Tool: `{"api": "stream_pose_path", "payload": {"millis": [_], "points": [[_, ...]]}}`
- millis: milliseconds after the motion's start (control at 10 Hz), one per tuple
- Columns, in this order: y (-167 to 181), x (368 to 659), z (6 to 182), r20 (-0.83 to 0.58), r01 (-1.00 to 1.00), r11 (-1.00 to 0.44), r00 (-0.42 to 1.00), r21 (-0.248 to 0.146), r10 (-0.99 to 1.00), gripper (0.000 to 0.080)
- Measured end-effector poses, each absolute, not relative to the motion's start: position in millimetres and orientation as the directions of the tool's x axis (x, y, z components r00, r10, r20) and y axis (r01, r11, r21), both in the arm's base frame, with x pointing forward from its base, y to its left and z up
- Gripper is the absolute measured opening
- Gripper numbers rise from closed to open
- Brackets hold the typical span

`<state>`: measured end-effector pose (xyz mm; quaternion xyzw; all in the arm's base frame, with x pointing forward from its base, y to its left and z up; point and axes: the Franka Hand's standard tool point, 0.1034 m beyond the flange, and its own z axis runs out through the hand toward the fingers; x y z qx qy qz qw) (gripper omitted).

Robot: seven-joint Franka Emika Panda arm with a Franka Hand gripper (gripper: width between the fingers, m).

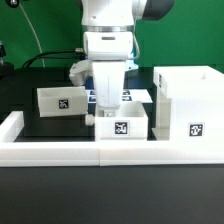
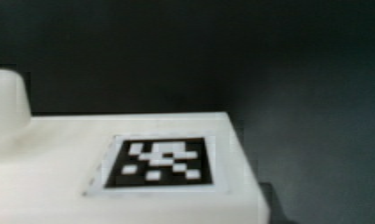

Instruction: Assemble drawer

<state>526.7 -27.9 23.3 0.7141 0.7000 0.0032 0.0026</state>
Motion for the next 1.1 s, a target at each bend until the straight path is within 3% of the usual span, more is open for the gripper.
{"api": "stream_pose_path", "payload": {"millis": [400,500,700,900,1100], "points": [[-30.7,525.8,22.8,0.0,1.0,-0.026,0.026,0.007,1.0,0.0044],[-29.0,526.5,19.5,0.003,0.999,-0.025,0.025,0.038,1.0,0.0044],[-15.5,528.0,14.4,0.008,0.999,-0.026,0.026,0.026,1.0,0.0044],[-9.5,533.6,16.0,0.012,0.997,-0.041,0.041,0.065,0.999,0.0044],[-10.9,531.9,15.1,0.012,0.997,-0.045,0.044,0.061,0.999,0.0044]]}}
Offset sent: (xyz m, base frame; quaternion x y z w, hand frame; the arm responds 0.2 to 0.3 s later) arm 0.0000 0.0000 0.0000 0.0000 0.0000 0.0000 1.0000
